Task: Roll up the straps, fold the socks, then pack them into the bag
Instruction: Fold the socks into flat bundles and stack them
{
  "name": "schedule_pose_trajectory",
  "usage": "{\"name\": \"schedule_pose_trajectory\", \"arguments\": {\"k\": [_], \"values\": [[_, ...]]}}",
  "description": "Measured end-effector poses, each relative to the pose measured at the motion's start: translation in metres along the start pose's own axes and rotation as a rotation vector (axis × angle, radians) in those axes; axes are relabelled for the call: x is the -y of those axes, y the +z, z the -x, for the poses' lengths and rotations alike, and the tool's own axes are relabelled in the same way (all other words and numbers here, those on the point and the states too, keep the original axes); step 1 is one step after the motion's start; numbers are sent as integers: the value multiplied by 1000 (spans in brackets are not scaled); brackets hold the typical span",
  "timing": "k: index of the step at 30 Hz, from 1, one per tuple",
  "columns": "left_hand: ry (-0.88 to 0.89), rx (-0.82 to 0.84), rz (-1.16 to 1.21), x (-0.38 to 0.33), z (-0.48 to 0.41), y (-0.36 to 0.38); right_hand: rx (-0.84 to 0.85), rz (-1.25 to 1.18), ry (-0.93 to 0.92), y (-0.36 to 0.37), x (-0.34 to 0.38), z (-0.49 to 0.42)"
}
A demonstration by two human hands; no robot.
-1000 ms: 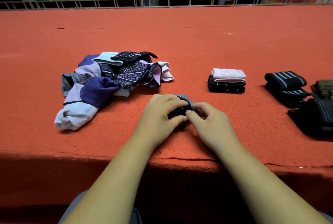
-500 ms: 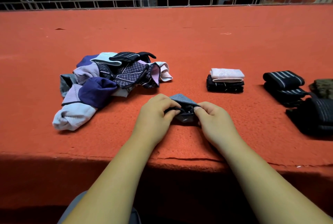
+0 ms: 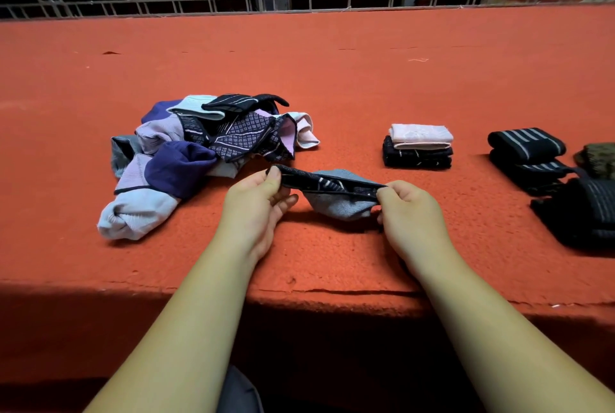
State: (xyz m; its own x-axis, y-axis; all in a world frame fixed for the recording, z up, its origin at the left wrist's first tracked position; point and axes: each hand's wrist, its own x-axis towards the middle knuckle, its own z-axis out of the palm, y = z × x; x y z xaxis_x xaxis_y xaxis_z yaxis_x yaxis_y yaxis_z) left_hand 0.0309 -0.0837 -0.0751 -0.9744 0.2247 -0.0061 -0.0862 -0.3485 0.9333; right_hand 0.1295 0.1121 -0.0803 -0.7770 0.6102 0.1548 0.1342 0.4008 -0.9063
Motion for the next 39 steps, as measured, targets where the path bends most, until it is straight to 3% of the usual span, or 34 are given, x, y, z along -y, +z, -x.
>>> {"name": "schedule_pose_trajectory", "arguments": {"k": [6,9,12,16,21,26,31,34,39], "values": [[-74,-230,231,-14,-15,-15,-211,-14,53,-23,-3,-15],[17,-174,-21,-11,-13,-15,-237,-62,115,-31,-9,-20],[34,-134,-87,-6,-9,-7,-245,-202,177,-31,-3,-13],[67,-132,-182,-4,-7,-3,-112,-365,200,-34,4,-8],[128,-268,-173,-3,-17,-11,-171,-787,277,-39,2,-13],[232,-401,-307,-7,-28,-19,-190,-992,378,-42,6,-13],[331,-399,-607,-8,-32,-17,-186,-976,344,-45,-1,-18],[328,-276,-755,0,-24,-3,-168,-920,311,-40,-7,-16],[304,-182,-807,4,-17,1,-18,-570,162,-44,-13,-15]]}}
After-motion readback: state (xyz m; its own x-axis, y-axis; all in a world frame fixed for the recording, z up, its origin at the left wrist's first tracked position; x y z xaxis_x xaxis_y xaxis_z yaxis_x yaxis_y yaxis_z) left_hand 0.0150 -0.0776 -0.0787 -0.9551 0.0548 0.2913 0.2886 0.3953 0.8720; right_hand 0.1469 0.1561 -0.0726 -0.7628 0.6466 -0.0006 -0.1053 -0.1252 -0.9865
